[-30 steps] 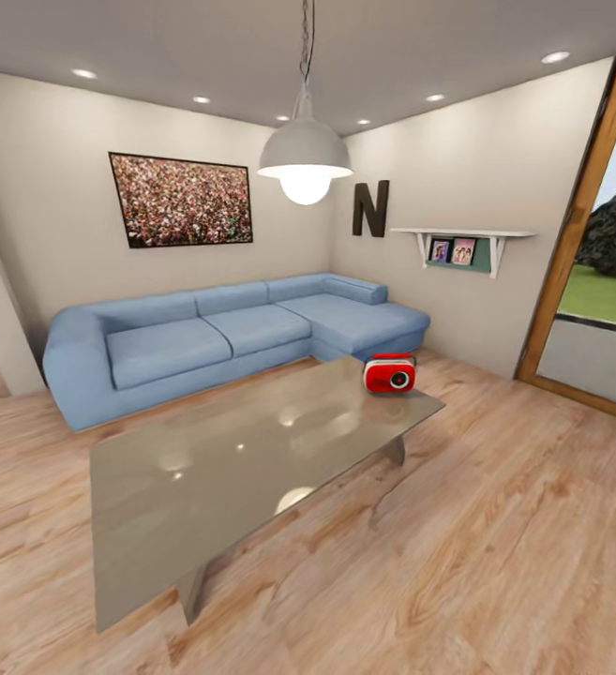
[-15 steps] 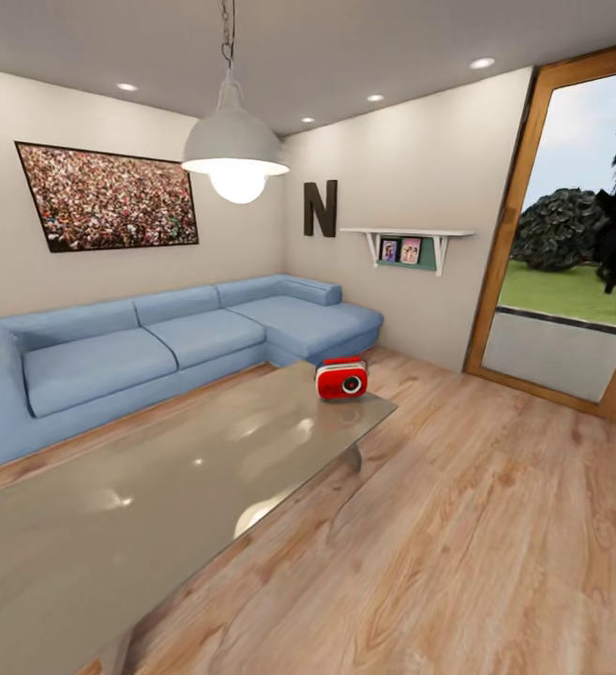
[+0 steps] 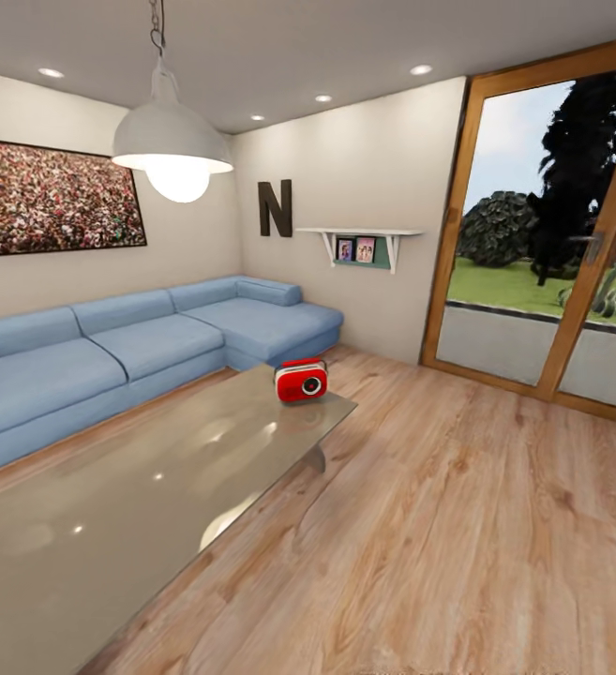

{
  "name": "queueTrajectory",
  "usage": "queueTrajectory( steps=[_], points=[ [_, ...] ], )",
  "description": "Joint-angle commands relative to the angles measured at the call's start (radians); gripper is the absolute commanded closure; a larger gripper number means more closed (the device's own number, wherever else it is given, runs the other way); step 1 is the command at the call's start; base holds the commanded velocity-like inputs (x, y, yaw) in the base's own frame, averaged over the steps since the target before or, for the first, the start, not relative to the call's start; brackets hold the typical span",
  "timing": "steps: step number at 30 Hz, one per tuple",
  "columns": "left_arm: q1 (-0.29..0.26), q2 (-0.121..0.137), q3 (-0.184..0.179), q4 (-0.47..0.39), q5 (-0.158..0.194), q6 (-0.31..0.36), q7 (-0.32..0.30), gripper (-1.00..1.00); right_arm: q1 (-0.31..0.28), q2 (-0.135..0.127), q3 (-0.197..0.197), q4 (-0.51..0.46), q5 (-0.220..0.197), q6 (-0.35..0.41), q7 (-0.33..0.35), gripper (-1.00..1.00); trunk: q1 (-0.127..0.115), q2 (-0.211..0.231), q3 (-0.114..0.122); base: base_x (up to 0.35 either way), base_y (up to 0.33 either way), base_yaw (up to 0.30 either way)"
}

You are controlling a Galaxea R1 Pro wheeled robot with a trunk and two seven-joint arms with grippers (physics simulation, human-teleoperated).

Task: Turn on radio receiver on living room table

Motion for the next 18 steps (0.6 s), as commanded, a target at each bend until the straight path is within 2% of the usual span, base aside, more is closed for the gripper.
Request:
queueTrajectory(
  steps=[1,10,18],
  points=[
    [0.000,0.000,0.000,0.000,0.000,0.000,0.000,-1.00,0.000,0.000,0.000,0.000,0.000,0.000,0.000,-1.00,0.000,0.000,0.000,0.002,-0.001,-0.279],
    [0.000,0.001,0.000,0.000,0.000,0.000,0.000,-1.00,0.000,0.000,0.000,0.000,0.000,0.000,0.000,-1.00,0.000,0.000,0.000,0.010,0.000,-0.279],
    [0.000,0.001,0.001,0.000,0.000,0.000,0.000,-1.00,0.000,0.000,0.000,0.000,0.000,0.000,0.000,-1.00,0.000,0.000,0.000,0.216,-0.018,-0.279]
  ],
)
